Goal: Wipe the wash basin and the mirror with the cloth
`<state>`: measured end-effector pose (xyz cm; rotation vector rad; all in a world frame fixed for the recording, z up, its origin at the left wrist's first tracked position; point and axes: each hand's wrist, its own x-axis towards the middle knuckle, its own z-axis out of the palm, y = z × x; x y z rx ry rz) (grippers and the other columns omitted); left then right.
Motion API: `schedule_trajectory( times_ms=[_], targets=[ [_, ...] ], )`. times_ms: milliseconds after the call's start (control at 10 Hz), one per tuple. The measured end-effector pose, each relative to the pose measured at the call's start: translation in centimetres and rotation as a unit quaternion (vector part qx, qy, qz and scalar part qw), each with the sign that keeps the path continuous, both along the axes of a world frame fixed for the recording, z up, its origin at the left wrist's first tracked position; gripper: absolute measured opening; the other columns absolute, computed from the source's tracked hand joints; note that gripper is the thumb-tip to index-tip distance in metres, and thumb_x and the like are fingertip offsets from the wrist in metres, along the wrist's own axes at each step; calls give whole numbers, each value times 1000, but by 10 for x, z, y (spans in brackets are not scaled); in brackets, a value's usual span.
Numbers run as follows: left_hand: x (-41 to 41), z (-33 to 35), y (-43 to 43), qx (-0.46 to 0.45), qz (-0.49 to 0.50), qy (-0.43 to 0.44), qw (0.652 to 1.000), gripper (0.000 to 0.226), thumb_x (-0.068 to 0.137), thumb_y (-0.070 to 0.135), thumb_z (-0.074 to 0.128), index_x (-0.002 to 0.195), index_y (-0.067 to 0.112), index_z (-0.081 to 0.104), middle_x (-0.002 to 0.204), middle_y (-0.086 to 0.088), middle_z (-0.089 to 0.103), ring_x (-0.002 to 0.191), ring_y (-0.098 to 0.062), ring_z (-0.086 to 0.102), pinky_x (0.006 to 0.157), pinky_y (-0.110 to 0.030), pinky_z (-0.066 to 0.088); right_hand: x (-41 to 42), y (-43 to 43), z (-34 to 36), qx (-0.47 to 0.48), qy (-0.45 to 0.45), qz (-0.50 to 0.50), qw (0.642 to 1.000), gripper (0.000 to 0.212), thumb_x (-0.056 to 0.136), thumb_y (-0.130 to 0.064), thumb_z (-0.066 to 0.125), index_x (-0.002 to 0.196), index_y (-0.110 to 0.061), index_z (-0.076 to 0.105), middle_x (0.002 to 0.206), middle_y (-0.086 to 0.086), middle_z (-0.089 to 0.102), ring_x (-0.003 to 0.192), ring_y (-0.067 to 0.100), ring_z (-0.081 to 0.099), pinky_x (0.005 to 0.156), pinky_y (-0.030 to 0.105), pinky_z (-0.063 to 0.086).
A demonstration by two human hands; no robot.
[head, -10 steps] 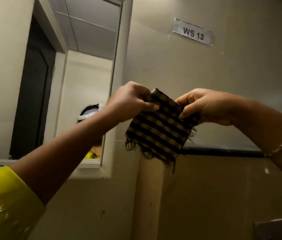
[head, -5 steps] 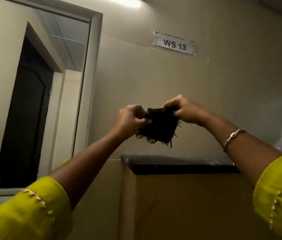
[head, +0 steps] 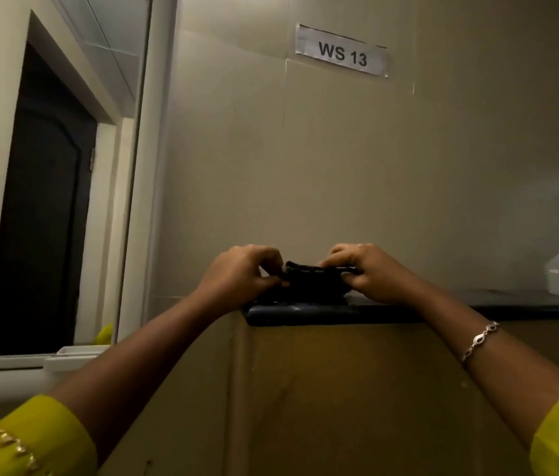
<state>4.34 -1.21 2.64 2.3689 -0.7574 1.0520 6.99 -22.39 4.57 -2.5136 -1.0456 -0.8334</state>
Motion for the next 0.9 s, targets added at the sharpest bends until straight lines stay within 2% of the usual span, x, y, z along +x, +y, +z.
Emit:
schedule_trajectory(
  times_ms=[100,200,300,400,500,600,700,800,900],
  targets=[
    [-3,-3,3,28,-24,5,999,10,83,12,61,91,17,60,87,10,55,78,2,48,64,-13,37,-8,-3,-4,10,26,37,999,36,83,9,54,109,-14,65,93,-12,56,93,6,56,77,8,44],
    [-6,-3,7,43,-68,38,996,12,82,14,63,89,22,58,89,14,55,85,2,48,66,-11,36,-13,-6,-6,18,53,63,996,35,83,7,56,100,-22,63,96,-8,62,96,5,60,83,16,50],
    [-10,-3,10,31,-115,71,990,16,77,21,67,84,32,56,92,7,62,90,-7,57,72,-18,45,-17,-9,-8,13,60,69,996,30,83,3,57,96,-24,62,95,-11,62,96,5,61,86,17,50],
    [-13,-5,9,33,-123,68,989,19,79,21,65,88,36,56,97,6,64,93,-5,57,74,-15,45,-20,-9,-11,22,58,63,996,32,83,4,52,92,-24,64,92,-15,61,93,1,61,83,14,49],
    [-17,-5,7,38,-122,73,989,17,82,18,63,83,34,58,92,13,62,93,-4,57,74,-12,45,-21,-8,-13,50,56,65,995,37,83,5,49,84,-26,67,87,-16,60,80,-7,58,69,6,43],
    [-19,-6,8,27,-127,83,988,15,84,14,60,81,29,60,90,9,62,92,-8,58,80,-25,50,-20,-7,-16,58,50,71,995,32,86,2,50,85,-24,68,85,-17,59,75,-13,55,65,3,39],
    [-22,-8,9,22,-123,85,989,10,86,16,57,84,24,62,90,4,63,91,-11,59,83,-36,52,-18,-8,-16,56,43,63,995,26,89,-6,54,83,-29,67,84,-17,60,77,-8,56,66,8,40],
    [-26,-15,9,23,-98,43,994,33,85,44,48,95,18,65,93,2,62,93,-12,55,82,-35,50,-18,-5,-14,57,44,53,996,19,91,-13,54,85,-26,67,85,-11,64,81,3,59,70,18,42],
    [-25,-22,9,9,-56,-25,998,65,77,61,28,114,18,60,110,-3,62,108,-15,49,88,-34,44,-17,1,-11,96,-11,-2,995,15,90,-13,55,93,-16,69,93,0,65,85,14,60,75,24,44]
  ],
)
